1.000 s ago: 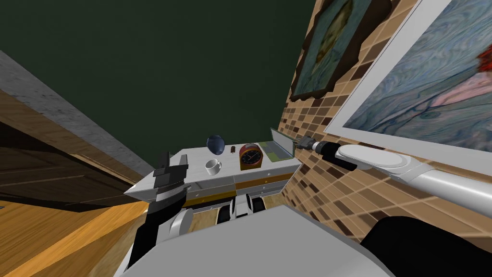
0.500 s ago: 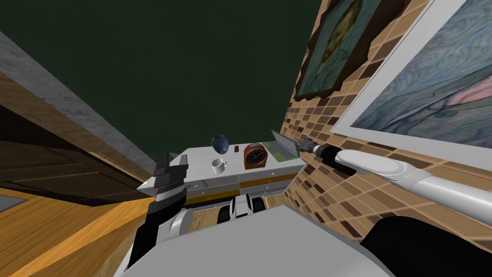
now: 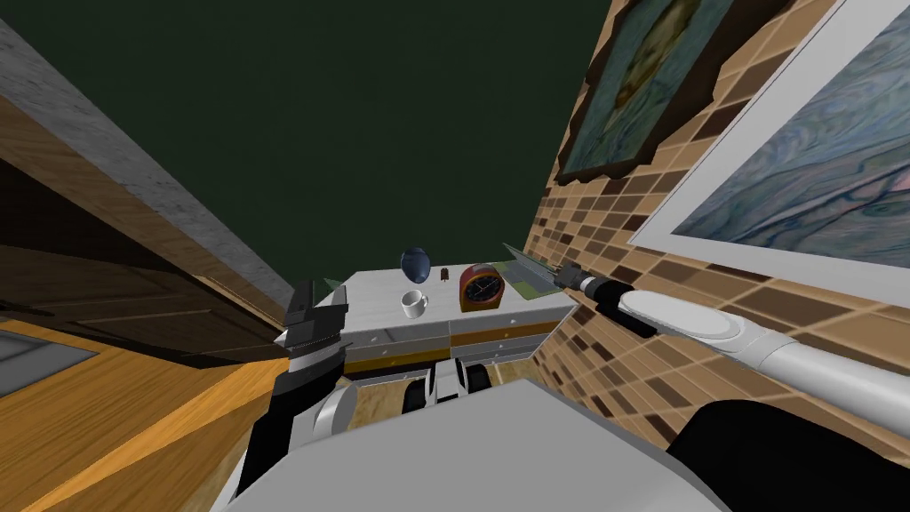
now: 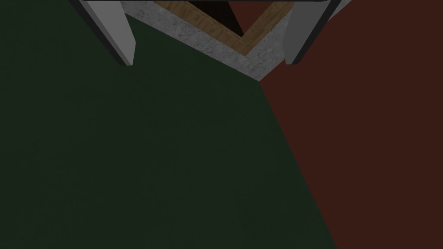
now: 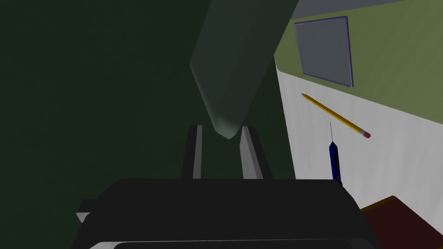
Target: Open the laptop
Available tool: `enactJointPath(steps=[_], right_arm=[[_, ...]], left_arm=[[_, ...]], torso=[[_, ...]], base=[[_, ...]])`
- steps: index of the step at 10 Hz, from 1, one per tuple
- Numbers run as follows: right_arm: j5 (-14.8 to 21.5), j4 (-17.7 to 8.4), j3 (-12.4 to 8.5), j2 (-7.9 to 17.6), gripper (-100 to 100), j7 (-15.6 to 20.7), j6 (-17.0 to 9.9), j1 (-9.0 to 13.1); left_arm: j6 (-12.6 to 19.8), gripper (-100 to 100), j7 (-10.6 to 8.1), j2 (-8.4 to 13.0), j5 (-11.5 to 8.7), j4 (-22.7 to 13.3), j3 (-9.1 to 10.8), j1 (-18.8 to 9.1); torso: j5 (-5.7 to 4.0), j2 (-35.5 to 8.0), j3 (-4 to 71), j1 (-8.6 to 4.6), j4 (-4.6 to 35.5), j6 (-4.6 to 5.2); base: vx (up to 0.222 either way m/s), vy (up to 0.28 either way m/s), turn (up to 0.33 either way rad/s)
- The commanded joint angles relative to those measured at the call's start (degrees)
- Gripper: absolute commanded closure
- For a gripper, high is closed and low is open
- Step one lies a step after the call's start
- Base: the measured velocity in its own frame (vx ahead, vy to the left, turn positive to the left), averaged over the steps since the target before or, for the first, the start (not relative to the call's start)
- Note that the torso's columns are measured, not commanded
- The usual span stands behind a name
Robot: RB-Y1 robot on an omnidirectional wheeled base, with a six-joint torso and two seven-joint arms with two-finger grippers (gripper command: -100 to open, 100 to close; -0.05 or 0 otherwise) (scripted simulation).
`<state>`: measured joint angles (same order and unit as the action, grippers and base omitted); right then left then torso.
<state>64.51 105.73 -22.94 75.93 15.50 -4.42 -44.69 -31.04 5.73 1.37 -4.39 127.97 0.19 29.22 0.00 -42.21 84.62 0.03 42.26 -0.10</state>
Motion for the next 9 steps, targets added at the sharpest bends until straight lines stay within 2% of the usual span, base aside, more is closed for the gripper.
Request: enactJointPath(steps=[1, 2, 3, 5, 6, 7, 8, 9], right_arm=[[4.37, 0.17, 3.06, -1.62, 100, 3.76, -4.16, -0.20], [6.09, 0.17, 4.18, -2.36, 100, 5.15, -5.56, -0.22], [4.85, 0.08, 3.26, -1.86, 100, 4.04, -4.41, -0.38], [8.35, -1.67, 6.47, -4.63, 100, 7.76, -8.32, 0.12], [8.35, -1.67, 6.47, -4.63, 100, 7.76, -8.32, 0.12], [10.02, -2.54, 7.91, -5.99, 100, 9.46, -10.12, 0.38], [7.61, -3.14, 5.24, -2.92, -100, 7.53, -7.36, 0.31], [7.10, -3.43, 4.55, -2.13, -100, 7.23, -6.81, 0.24]], left_arm=[[0.00, 0, 0.00, 0.00, 0.00, 0.00, 0.00, 0.00], [0.00, 0, 0.00, 0.00, 0.00, 0.00, 0.00, 0.00], [0.00, 0, 0.00, 0.00, 0.00, 0.00, 0.00, 0.00], [0.00, 0, 0.00, 0.00, 0.00, 0.00, 0.00, 0.00], [0.00, 0, 0.00, 0.00, 0.00, 0.00, 0.00, -0.01], [0.00, 0, 0.00, 0.01, 0.00, 0.00, 0.01, 0.00], [0.00, 0, 0.00, 0.00, 0.00, 0.00, 0.00, 0.00], [0.00, 0, 0.00, 0.00, 0.00, 0.00, 0.01, 0.00]], torso=[[0.02, -0.04, -0.02, 0.13, -0.01, -0.02], [0.08, -0.08, -0.04, 0.18, 0.03, 0.01], [0.12, -0.06, -0.01, 0.17, 0.04, 0.01], [0.05, -0.14, -0.07, -0.05, 0.09, 0.07], [-0.03, -0.09, -0.06, -0.12, 0.03, 0.03], [0.03, -0.07, -0.02, -0.10, 0.05, 0.12], [-0.02, -0.03, -0.03, -0.08, 0.01, 0.08], [0.04, -0.05, -0.01, 0.00, 0.03, 0.12]], base=[[-0.016, 0.091, 0.078], [-0.004, 0.088, 0.068], [0.000, 0.042, 0.013], [-0.017, 0.028, 0.163], [-0.020, 0.024, 0.078], [-0.012, 0.021, 0.104], [-0.019, 0.038, -0.033], [-0.023, 0.041, -0.074]])
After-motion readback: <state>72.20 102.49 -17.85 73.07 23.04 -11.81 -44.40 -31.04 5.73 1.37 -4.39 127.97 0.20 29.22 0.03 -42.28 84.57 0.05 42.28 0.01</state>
